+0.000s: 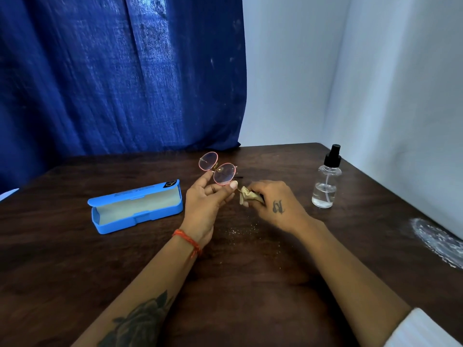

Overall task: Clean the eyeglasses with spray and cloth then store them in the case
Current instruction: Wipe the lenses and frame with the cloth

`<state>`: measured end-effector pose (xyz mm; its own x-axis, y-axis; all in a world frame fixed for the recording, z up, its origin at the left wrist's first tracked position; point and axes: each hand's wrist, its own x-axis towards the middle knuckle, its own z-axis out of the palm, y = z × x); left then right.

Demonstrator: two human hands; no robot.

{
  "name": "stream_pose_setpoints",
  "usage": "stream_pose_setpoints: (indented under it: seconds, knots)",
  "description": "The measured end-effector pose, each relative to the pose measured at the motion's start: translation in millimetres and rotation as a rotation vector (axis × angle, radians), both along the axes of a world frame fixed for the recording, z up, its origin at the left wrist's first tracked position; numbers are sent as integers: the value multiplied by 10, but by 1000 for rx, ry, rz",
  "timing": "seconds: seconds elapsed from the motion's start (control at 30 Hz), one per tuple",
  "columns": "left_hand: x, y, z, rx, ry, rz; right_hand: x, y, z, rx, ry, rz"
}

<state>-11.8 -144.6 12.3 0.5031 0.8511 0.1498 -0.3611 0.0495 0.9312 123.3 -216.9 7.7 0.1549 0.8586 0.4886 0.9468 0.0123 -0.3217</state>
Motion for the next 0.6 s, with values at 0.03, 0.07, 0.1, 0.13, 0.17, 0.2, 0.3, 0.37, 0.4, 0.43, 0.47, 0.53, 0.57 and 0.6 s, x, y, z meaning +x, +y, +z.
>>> stream_pose_setpoints:
  seconds: [0.03, 0.07, 0.1, 0.13, 0.17, 0.2, 0.3, 0.37, 0.4, 0.43, 0.47, 0.53, 0.57, 0.6]
  knots:
    - [-5, 2, 4, -5, -13, -15, 16, 5, -6, -12, 9, 0]
    - [-13, -1, 14, -13, -27, -29, 23, 2, -6, -27, 16, -1]
    - [-22, -2, 26, -22, -39, -44, 21, -14, 4, -46, 20, -3]
    - [-38, -3, 44, -30, -50, -56, 26, -33, 11, -75, 39, -8]
    - [-51, 2, 62, -36, -65, -66, 32, -56, 27, -118, 49, -12]
    - [-70, 10, 78, -37, -78, -74, 39, -69, 30, -166, 55, -21]
    - [-107, 38, 118, -43, -89, -100, 71, -68, 27, -266, 33, -85]
    - [-114, 42, 123, -57, -87, -121, 90, -72, 29, -293, 39, -130]
    - [-112, 37, 122, -61, -87, -130, 96, -76, 31, -293, 39, -149]
    - [-105, 32, 113, -66, -89, -135, 94, -78, 31, -285, 38, -168]
    - [-99, 26, 105, -75, -98, -136, 86, -80, 26, -281, 31, -176]
    - [-78, 26, 81, -98, -123, -128, 55, -75, 19, -262, 5, -167]
    - [-69, 27, 72, -112, -132, -118, 32, -76, 22, -263, -3, -161]
    - [-62, 27, 67, -126, -138, -108, 25, -73, 16, -253, -6, -154]
